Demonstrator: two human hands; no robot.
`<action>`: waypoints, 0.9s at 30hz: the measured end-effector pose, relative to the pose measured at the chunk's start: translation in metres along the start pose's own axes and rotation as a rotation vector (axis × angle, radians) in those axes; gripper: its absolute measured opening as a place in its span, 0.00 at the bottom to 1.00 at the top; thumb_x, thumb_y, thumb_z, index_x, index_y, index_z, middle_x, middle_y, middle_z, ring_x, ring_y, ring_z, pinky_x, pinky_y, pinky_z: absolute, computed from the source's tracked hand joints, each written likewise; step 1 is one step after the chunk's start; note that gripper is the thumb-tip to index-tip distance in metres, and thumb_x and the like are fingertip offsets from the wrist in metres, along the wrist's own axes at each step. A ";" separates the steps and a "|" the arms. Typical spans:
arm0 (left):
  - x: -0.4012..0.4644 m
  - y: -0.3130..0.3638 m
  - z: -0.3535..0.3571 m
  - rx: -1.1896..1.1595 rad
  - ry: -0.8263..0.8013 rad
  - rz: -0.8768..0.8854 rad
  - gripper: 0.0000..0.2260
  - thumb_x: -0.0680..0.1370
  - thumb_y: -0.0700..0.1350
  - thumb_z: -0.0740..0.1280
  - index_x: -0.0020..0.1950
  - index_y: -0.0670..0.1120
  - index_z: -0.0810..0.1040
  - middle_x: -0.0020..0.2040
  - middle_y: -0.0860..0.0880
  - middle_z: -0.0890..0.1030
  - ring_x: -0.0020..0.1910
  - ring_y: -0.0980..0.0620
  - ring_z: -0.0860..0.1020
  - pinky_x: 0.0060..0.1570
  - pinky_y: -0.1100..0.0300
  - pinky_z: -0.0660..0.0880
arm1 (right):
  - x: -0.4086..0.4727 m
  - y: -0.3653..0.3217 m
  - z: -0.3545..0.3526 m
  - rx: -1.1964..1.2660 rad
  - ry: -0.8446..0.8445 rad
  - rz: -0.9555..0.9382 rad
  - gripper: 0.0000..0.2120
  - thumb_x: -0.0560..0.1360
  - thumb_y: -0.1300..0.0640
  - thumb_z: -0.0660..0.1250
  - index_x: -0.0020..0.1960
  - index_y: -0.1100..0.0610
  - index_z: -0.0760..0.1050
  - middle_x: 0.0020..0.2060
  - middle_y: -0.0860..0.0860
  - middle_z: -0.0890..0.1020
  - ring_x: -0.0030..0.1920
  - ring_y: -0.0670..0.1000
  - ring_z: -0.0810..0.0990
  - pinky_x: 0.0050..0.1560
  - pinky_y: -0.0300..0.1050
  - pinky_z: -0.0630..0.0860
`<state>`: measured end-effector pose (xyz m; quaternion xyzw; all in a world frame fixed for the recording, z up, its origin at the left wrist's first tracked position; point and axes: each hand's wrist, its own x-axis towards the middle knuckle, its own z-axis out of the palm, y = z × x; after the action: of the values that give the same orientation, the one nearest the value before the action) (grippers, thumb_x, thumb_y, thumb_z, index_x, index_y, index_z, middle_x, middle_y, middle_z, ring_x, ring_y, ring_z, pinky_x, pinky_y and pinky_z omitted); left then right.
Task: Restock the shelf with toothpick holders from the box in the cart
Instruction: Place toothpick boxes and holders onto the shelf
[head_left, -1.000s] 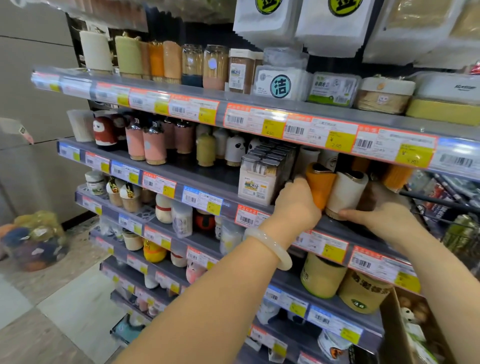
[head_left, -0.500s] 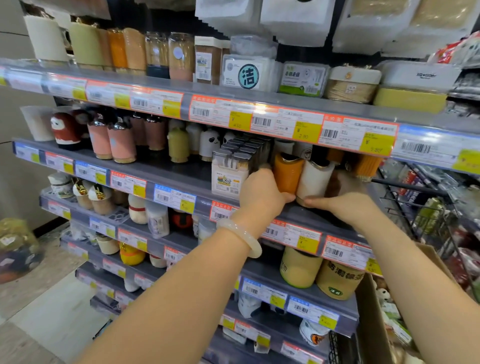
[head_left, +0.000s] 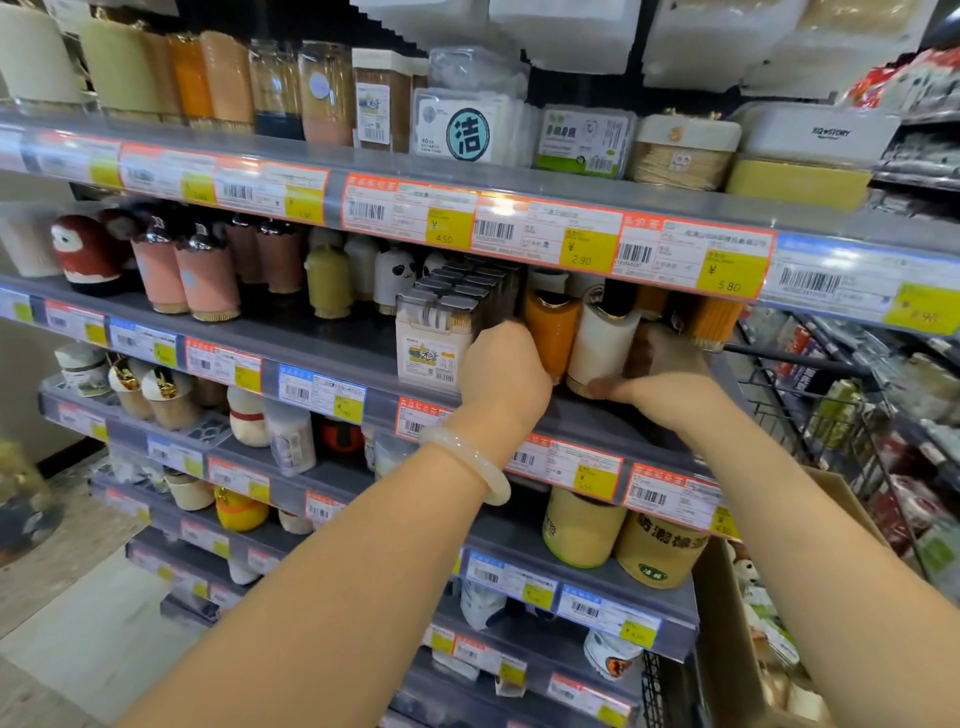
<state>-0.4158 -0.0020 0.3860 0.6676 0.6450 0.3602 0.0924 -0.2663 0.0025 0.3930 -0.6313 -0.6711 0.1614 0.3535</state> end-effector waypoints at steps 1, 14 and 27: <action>0.000 0.001 0.000 0.014 0.005 0.011 0.07 0.74 0.43 0.70 0.42 0.45 0.73 0.48 0.43 0.81 0.48 0.44 0.79 0.39 0.59 0.69 | 0.001 -0.001 0.001 -0.002 -0.002 -0.008 0.29 0.64 0.56 0.79 0.62 0.58 0.72 0.59 0.56 0.79 0.58 0.56 0.77 0.60 0.54 0.74; 0.006 0.001 0.004 0.027 -0.038 0.033 0.19 0.76 0.51 0.68 0.59 0.39 0.73 0.55 0.41 0.80 0.55 0.41 0.77 0.49 0.55 0.72 | 0.002 -0.002 0.004 -0.017 0.029 -0.016 0.30 0.62 0.50 0.80 0.60 0.54 0.75 0.56 0.52 0.81 0.55 0.53 0.79 0.55 0.48 0.76; 0.000 0.003 -0.001 0.098 -0.047 0.102 0.09 0.78 0.41 0.63 0.55 0.38 0.75 0.54 0.40 0.79 0.54 0.41 0.77 0.50 0.54 0.73 | -0.002 -0.001 0.006 0.018 0.022 -0.025 0.32 0.60 0.50 0.80 0.61 0.56 0.75 0.58 0.53 0.80 0.57 0.54 0.78 0.59 0.52 0.75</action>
<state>-0.4140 -0.0023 0.3885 0.7115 0.6248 0.3166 0.0565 -0.2709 0.0018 0.3886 -0.6215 -0.6736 0.1558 0.3685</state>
